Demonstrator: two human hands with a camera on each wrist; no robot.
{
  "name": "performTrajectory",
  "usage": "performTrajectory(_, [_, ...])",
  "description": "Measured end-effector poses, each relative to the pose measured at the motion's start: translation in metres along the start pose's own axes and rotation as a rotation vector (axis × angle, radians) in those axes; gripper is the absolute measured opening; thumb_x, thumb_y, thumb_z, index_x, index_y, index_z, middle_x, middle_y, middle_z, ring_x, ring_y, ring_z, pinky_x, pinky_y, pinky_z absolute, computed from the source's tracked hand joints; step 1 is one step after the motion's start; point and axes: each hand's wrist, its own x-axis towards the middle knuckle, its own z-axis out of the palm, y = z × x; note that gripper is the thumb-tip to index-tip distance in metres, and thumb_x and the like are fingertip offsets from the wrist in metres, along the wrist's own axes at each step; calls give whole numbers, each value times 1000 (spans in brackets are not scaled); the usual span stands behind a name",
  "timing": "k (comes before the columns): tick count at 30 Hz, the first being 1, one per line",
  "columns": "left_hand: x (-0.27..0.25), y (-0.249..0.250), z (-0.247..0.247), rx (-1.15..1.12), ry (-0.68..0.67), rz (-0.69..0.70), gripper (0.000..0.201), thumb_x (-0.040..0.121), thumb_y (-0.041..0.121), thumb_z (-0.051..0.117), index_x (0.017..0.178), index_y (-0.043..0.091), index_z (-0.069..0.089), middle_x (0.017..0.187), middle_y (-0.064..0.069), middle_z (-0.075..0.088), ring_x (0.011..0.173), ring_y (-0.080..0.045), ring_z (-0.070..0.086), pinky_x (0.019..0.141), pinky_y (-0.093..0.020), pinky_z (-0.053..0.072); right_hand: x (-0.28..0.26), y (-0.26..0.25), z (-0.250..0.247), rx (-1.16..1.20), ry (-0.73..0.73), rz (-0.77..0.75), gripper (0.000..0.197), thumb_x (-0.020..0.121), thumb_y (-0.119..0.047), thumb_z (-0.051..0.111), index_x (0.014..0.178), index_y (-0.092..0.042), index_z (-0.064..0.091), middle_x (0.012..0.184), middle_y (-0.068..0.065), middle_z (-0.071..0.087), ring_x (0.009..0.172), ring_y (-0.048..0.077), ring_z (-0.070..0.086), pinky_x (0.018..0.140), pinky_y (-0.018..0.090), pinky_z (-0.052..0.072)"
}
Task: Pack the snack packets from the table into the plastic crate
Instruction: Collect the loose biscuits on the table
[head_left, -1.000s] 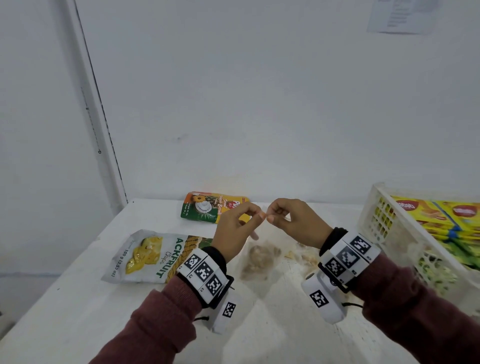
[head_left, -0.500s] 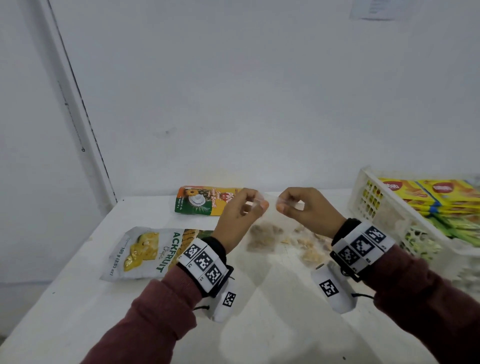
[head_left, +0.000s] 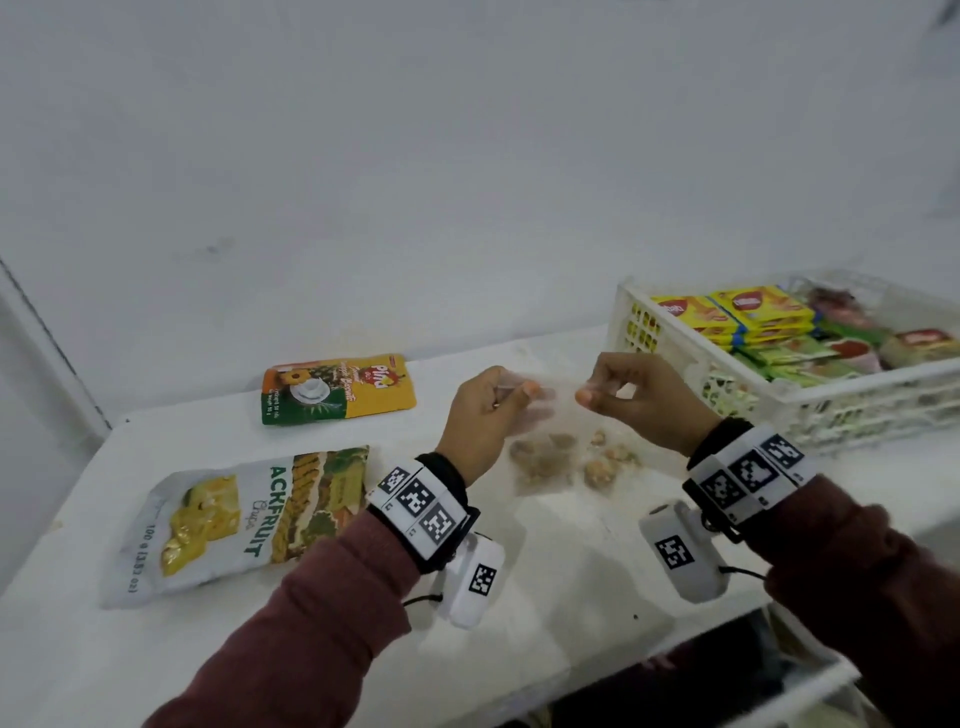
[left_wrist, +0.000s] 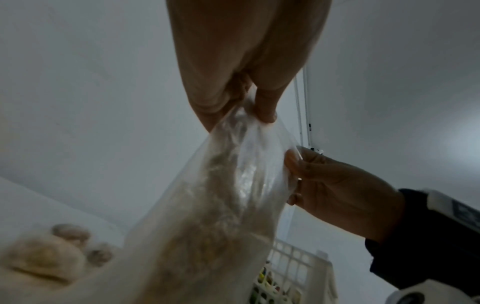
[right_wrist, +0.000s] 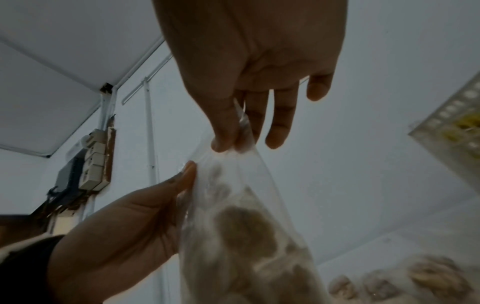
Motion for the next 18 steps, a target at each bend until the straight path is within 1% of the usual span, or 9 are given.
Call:
performTrajectory(3, [2,-2,16,-48,-20,-62,14,95,9,49,81,10,52,84,-1,69,66,-9,70,58,-19,54,-11,5,-14,60,7,98,17,81,-6,68,71,-19,61,62,-12,59,57,-1,51,58,8,40])
performTrajectory(4, [1,-3,21,-82,-17,-91,15,95,10,47,81,11,51,86,-3,68,65,-9,70,56,-19,54,-16,6,-20,80,6,139,14,82,-7,66,75,-19,62,65,-6,61,55,0,53,58,9,42])
performTrajectory(7, [3,-11,37,-154,-41,-193,15,97,14,45,82,12,48,89,-4,66,65,-11,69,53,-22,54,-31,11,-34,128,33,221,22,86,-4,60,69,-18,61,56,-5,62,46,0,55,51,11,46])
performTrajectory(10, [6,-25,62,-176,-85,-362,12,99,18,41,93,9,46,88,-3,66,66,-14,68,61,-29,51,-41,15,-46,100,30,396,25,91,-3,54,68,-12,55,58,1,61,35,5,53,37,13,37])
performTrajectory(13, [10,-37,87,-118,-179,-576,18,100,21,37,92,10,48,83,-3,63,69,-13,63,60,-24,45,-40,28,-59,3,-32,563,24,93,-5,49,69,-7,51,60,9,59,33,10,55,36,18,39])
performTrajectory(14, [13,-40,94,-90,-194,-638,21,101,23,36,90,10,49,81,-3,61,69,-13,60,60,-24,44,-38,33,-63,-37,-43,602,25,94,-5,47,69,-5,50,60,11,59,37,12,59,38,20,43])
performTrajectory(16, [22,-46,107,15,-193,-735,27,100,31,37,104,8,51,81,-2,55,65,-14,52,60,-24,43,-31,46,-65,-161,-77,660,21,94,-5,44,75,0,51,67,17,62,59,23,69,54,31,53])
performTrajectory(17, [27,-50,111,89,-185,-770,33,99,34,40,113,7,49,81,-1,52,62,-14,50,59,-23,43,-28,52,-64,-270,-127,685,16,94,-7,44,87,4,53,77,19,65,76,29,70,66,36,53])
performTrajectory(18, [31,-54,114,154,-180,-790,35,97,35,42,116,6,48,80,-1,49,60,-13,48,57,-22,43,-26,55,-61,-398,-182,698,21,94,-12,46,106,5,51,93,20,65,92,32,66,76,37,50])
